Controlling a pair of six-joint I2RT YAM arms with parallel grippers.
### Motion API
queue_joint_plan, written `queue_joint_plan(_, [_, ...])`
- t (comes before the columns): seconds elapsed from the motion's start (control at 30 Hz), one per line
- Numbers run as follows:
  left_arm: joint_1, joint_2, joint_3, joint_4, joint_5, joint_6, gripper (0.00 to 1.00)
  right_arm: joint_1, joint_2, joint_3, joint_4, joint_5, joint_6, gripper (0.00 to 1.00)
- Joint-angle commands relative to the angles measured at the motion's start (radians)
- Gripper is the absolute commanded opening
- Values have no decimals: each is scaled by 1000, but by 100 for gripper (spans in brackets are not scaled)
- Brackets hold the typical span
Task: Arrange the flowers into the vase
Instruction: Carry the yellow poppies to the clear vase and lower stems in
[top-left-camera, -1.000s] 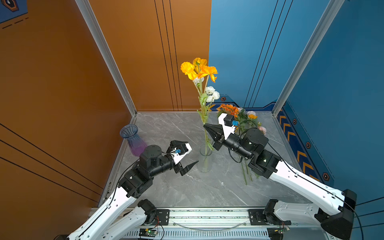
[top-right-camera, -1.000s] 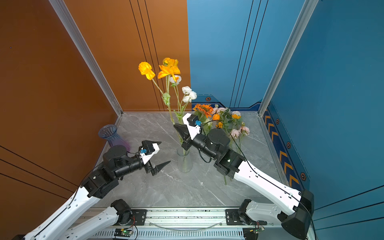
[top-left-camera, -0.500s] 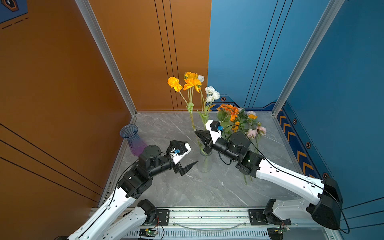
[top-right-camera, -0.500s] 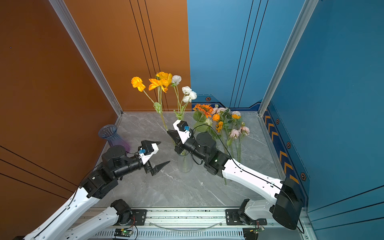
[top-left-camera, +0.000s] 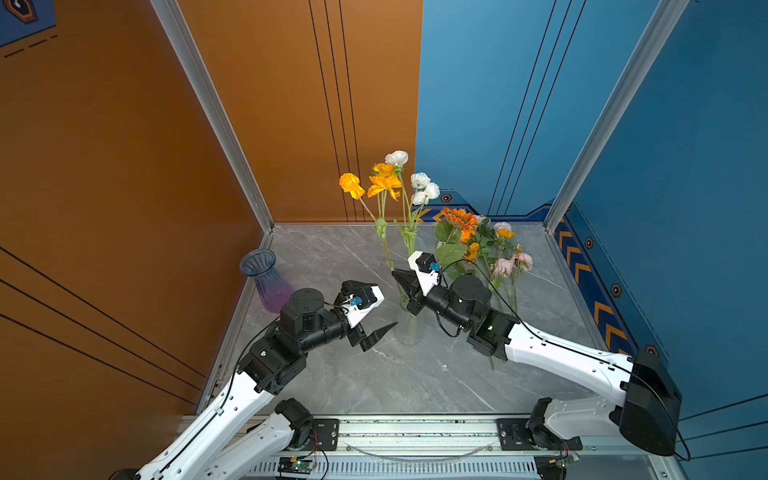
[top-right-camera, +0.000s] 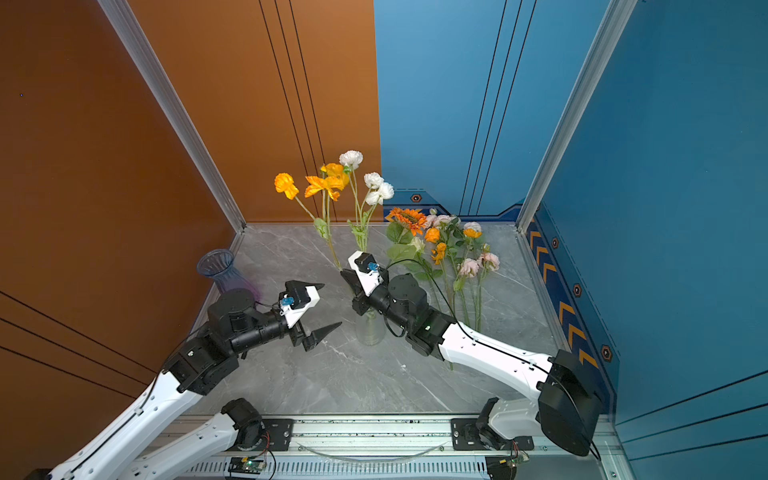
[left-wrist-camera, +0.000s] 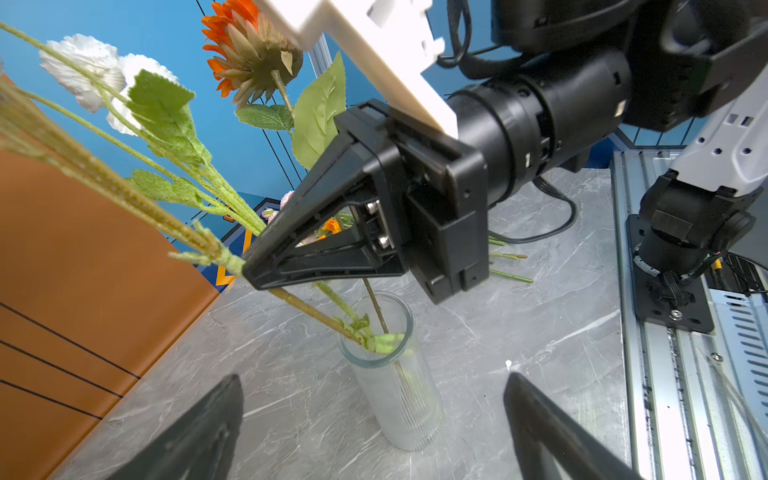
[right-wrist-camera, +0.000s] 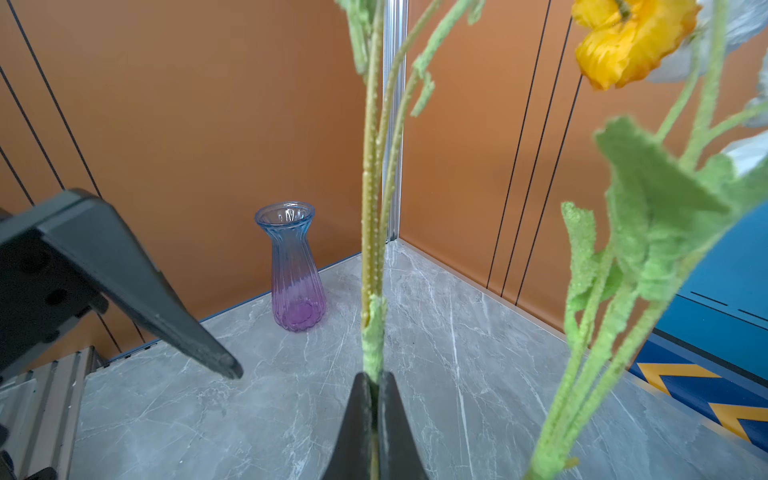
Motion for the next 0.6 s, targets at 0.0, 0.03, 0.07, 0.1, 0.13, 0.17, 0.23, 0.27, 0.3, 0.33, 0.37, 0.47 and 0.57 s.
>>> queue_joint_plan(0.0, [9,-2,-7,5,24,-4,98,5,15,-48,93,51,-20,0])
queue_joint_plan(0.03, [10,-2,-6,5,24,-5,98,5,15,-59,109,63,-20,0])
queue_joint_plan(0.07, [10,-3,-7,5,25,-4,98,5,16,-68,115,68,-20,0])
queue_joint_plan(0.1, [11,-5,-6,4,24,-4,98,5,14,-76,118,70,-20,0])
queue_joint_plan(0.13, [9,-5,-7,5,23,-3,98,6,13,-81,115,71,-22,0])
queue_joint_plan(0.17, [13,-6,-6,6,22,-3,98,5,11,-87,112,71,-22,0])
queue_joint_plan(0.23, [15,-7,-7,4,24,-3,98,5,7,-106,115,70,-26,0])
queue_joint_plan(0.27, [17,-9,-8,6,23,-3,98,5,5,-117,123,70,-26,0])
queue_joint_plan(0.3, [19,-8,-8,6,23,-3,98,5,2,-130,132,71,-29,0])
queue_joint_plan(0.33, [20,-8,-9,9,26,-3,98,5,0,-144,141,73,-29,0])
queue_joint_plan(0.37, [20,-7,-9,10,26,-4,98,4,-3,-152,143,76,-29,0])
queue_joint_plan(0.47, [21,0,-8,10,30,-6,98,5,-7,-167,125,77,-30,0])
queue_joint_plan(0.57, [23,4,-8,10,31,-6,98,5,-15,-179,118,75,-32,0])
